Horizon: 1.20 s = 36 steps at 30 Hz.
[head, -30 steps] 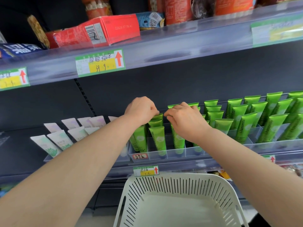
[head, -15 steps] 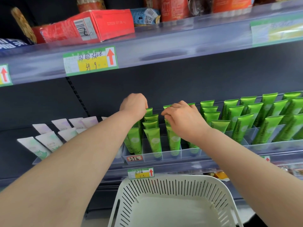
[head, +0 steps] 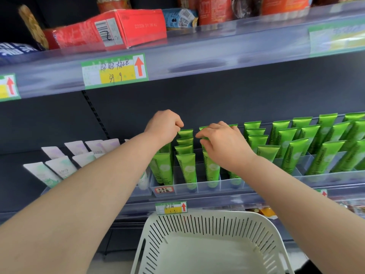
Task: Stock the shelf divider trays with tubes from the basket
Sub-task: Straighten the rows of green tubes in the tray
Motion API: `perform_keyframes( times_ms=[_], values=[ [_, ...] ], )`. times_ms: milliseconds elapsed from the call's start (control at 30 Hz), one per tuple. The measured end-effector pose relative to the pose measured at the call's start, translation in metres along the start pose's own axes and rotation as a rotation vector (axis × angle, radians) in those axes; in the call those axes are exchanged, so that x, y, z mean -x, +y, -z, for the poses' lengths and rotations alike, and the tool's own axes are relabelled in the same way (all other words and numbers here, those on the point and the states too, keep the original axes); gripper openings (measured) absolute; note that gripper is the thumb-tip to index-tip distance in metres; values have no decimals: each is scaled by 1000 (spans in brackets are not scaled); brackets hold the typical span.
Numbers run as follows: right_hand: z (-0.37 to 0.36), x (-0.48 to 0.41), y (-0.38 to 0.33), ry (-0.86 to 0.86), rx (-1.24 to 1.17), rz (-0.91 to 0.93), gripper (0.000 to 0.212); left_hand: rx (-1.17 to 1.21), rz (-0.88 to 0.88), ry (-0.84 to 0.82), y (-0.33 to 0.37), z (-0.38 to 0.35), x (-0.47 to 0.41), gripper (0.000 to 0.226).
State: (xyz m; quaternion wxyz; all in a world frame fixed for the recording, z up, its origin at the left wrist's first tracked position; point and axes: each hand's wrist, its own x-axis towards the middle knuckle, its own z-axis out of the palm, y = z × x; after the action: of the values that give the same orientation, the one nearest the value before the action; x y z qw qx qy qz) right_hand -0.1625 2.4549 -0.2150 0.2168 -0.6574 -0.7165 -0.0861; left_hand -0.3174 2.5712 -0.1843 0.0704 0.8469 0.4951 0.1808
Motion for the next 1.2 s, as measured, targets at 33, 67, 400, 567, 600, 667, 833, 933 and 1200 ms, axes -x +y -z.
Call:
perform_keyframes(
  times_ms=[33, 67, 400, 567, 600, 667, 833, 933, 1200],
  values=[
    [0, -1, -3, 11, -3, 7, 25, 11, 2, 7, -5, 4, 2, 20],
    [0, -1, -7, 18, -12, 17, 25, 23, 8, 12, -10, 8, 6, 19],
    [-19, -18, -68, -72, 37, 181, 25, 86, 56, 22, -61, 37, 53, 9],
    [-30, -22, -84, -173, 105, 131, 24, 100, 19, 32, -69, 42, 62, 8],
    [-30, -22, -84, -178, 95, 117, 23, 98, 9, 29, -70, 42, 62, 8],
    [-30, -21, -85, -180, 88, 108, 21, 88, -8, 28, -71, 42, 63, 8],
    [-29, -20, -87, -222, 109, 122, 22, 51, -29, -79, -71, 40, 63, 10],
    [-23, -17, -84, -210, 16, 117, 28, -48, -62, -133, -67, 39, 63, 11],
    [-11, -11, -64, -117, 35, 57, 34, -189, -69, -79, -52, 29, 56, 12]
  ],
)
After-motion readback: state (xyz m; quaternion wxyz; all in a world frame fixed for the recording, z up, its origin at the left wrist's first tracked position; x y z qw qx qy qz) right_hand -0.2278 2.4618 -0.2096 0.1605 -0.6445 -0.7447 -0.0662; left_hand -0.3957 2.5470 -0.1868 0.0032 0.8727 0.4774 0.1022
